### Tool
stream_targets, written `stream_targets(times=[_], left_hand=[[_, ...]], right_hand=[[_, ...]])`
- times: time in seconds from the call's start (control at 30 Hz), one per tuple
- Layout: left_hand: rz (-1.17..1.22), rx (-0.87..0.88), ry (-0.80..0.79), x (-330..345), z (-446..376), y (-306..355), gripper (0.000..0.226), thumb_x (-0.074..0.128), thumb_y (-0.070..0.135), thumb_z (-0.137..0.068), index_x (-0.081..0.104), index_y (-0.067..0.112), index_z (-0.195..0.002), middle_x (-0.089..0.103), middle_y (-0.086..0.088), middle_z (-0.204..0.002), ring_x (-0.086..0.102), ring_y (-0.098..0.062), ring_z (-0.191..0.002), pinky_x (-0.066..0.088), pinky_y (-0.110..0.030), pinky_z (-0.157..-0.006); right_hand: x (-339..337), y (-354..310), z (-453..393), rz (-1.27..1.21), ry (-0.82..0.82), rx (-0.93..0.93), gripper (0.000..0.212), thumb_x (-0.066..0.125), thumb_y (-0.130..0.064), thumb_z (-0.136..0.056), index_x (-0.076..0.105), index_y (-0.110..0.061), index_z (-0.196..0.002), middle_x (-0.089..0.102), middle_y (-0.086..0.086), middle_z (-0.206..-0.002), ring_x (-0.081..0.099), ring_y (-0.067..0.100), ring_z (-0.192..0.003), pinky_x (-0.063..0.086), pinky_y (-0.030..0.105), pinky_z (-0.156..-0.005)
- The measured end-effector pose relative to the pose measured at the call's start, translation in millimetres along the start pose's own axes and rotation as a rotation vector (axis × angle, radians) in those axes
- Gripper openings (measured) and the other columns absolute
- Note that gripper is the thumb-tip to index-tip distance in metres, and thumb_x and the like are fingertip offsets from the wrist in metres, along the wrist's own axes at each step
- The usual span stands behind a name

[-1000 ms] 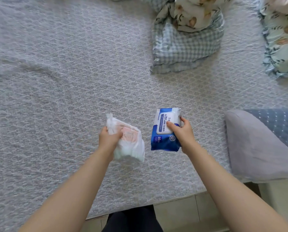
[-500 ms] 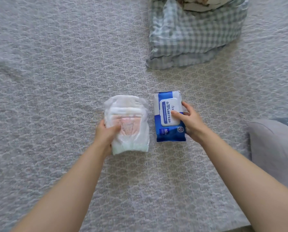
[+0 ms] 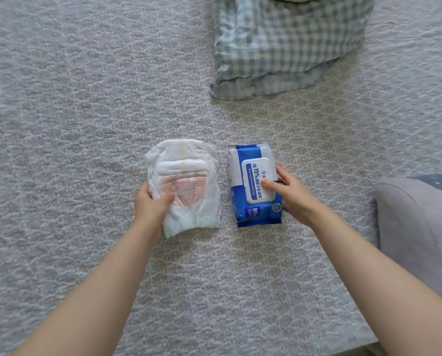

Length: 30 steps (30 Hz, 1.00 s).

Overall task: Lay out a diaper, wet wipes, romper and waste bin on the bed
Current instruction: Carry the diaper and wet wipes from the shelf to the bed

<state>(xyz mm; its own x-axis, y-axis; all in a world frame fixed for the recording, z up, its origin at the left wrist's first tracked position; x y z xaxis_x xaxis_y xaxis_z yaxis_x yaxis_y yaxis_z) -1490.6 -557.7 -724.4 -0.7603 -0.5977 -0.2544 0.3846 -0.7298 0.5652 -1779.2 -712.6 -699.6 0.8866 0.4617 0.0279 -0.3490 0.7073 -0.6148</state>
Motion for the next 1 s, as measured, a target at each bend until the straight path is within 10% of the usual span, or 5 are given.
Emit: stream_targets(times=[0.6,0.77,1.0], left_hand=[[-0.318,0.16,0.1,-10.4,12.5,-1.7,0.037,0.073,0.023,-0.084,0.051,0.02,-0.113,0.065,-0.004,-0.107,0.066,-0.026,-0.093,0.057,-0.048,-0.083],[-0.58,0.231,0.062,-20.2,32.0,0.5,0.057,0.068,0.023,-0.088,0.037,0.012,-0.135,0.056,-0.005,-0.128,0.057,-0.025,-0.107,0.048,-0.037,-0.083],[-0.793,0.228,0.031,-54.6,102.4,15.8,0.066,0.064,0.034,-0.09,0.036,0.009,-0.143,0.048,-0.011,-0.143,0.05,-0.029,-0.126,0.045,-0.051,-0.101]], right_hand=[[2.3,-15.1,21.5,0.226,0.159,-0.131,0.04,0.056,-0.022,-0.096,0.044,-0.036,-0.131,0.059,-0.013,-0.113,0.06,0.01,-0.103,0.052,0.024,-0.074],[-6.9,-21.3,34.5,0.479,0.306,-0.091,0.065,0.06,-0.023,-0.092,0.028,-0.017,-0.149,0.047,0.006,-0.138,0.052,0.021,-0.116,0.048,0.041,-0.095],[22.1,-43.2,109.0,0.921,0.309,-0.202,0.044,0.054,-0.016,-0.093,0.047,-0.01,-0.135,0.051,0.012,-0.136,0.046,0.026,-0.125,0.037,0.037,-0.102]])
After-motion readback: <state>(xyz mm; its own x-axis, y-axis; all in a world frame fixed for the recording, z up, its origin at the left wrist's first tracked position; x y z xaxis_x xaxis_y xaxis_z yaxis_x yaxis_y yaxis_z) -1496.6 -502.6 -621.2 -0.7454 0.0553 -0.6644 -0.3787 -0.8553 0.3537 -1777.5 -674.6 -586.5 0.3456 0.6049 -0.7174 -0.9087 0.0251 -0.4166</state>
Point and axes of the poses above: each hand's wrist, its own z-axis away from the middle knuckle, its own x-axis out of the palm, y = z × x, the point moved 8 cm from there along -z, towards the middle knuckle
